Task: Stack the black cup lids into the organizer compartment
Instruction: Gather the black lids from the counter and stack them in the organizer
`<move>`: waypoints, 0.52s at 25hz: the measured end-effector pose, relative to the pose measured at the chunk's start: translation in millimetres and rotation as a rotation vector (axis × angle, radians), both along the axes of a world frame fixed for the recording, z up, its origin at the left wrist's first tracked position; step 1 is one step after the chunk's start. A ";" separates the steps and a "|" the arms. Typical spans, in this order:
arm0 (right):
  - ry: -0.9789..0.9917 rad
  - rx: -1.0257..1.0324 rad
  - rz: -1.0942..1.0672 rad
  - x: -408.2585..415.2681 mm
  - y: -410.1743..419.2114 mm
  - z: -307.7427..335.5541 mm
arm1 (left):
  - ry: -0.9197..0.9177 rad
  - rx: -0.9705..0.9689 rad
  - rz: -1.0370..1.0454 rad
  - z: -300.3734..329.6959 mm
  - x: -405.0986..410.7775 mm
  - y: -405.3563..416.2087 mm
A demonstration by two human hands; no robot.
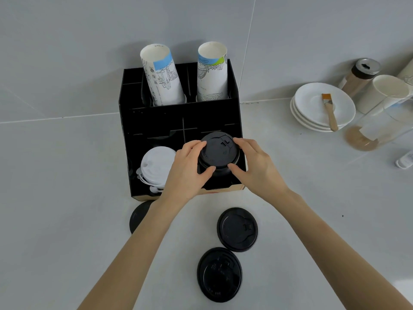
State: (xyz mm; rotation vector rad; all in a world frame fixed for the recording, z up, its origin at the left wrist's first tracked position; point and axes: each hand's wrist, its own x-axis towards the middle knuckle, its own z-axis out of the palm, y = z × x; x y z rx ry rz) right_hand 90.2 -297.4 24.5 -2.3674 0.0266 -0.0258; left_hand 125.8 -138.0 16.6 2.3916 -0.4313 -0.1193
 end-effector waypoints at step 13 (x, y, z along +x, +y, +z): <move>-0.014 -0.043 -0.047 -0.6 5.1 1.6 | 0.016 0.059 -0.018 -0.8 1.6 -3.8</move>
